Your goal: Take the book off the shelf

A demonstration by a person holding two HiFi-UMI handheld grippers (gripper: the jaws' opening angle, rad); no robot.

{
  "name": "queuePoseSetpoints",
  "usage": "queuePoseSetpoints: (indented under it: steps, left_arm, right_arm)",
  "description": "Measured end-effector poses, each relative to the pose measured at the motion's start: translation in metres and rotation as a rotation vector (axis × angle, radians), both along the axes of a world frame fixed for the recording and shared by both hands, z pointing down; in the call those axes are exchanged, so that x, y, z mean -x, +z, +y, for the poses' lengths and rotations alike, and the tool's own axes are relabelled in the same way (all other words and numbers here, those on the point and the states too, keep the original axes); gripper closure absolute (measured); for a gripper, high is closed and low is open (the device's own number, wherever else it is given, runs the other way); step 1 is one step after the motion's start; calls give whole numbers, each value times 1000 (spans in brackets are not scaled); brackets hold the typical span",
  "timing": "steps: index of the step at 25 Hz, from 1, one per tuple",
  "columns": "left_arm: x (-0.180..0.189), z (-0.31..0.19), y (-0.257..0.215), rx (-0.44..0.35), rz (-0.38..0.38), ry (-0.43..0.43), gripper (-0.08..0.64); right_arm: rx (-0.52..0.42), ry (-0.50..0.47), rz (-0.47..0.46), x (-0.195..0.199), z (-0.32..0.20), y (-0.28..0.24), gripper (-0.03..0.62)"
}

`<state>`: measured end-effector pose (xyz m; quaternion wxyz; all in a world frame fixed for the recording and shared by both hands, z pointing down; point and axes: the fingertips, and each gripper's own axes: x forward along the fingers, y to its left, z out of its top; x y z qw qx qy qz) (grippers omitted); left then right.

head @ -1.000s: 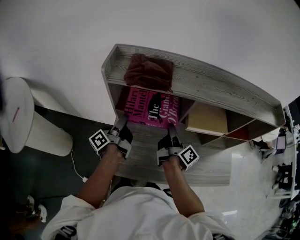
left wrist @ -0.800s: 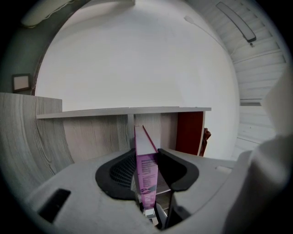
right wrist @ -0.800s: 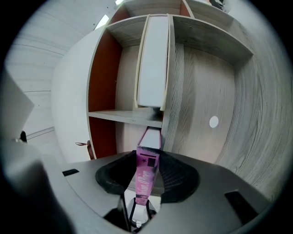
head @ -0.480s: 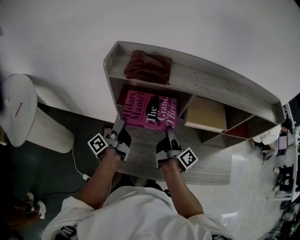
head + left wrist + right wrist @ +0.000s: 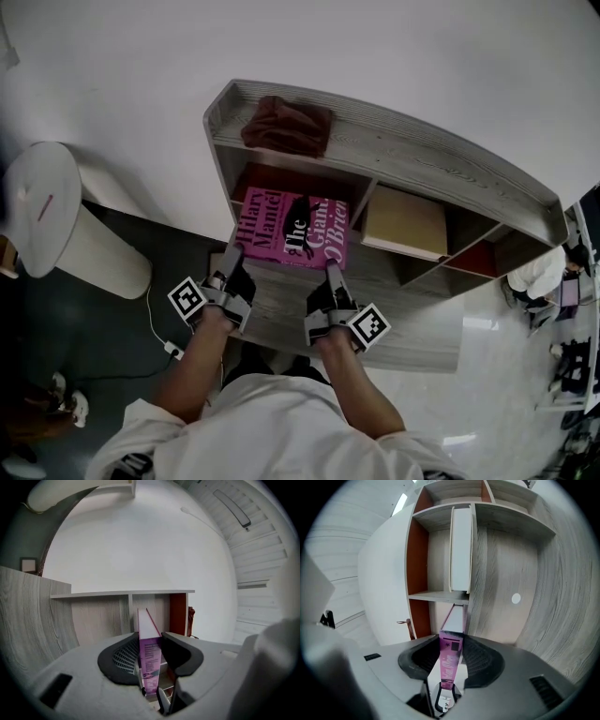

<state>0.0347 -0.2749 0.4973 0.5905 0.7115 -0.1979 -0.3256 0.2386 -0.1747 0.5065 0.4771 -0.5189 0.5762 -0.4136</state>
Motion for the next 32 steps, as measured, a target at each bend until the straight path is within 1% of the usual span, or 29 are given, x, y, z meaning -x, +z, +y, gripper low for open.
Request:
queuePoseSetpoints:
  steps: [6,9,11,14,24,32]
  left_arm:
    - [0,4,0,-16,19,-32,405]
    - [1,2,7,-14,25,-30,405]
    - [3,5,11,-19,29,-18,407]
    - [-1,-5,10,-28,9,3,407]
    - [-4,-18,12,0,-14,68,406]
    - [-4,-21,10,17,-20,143,405]
  right_arm:
    - [-10,-29,10,-3,-2,-2,439]
    - [-15,-32,17,-1,-7,3,439]
    - [-17,-25,29,0,-4,7,439]
    - [-13,-17,32,-2,-9,9,439]
    - [36,42,-10,3,-6,13,440]
    - [54,94,-1,8,-1,6,440]
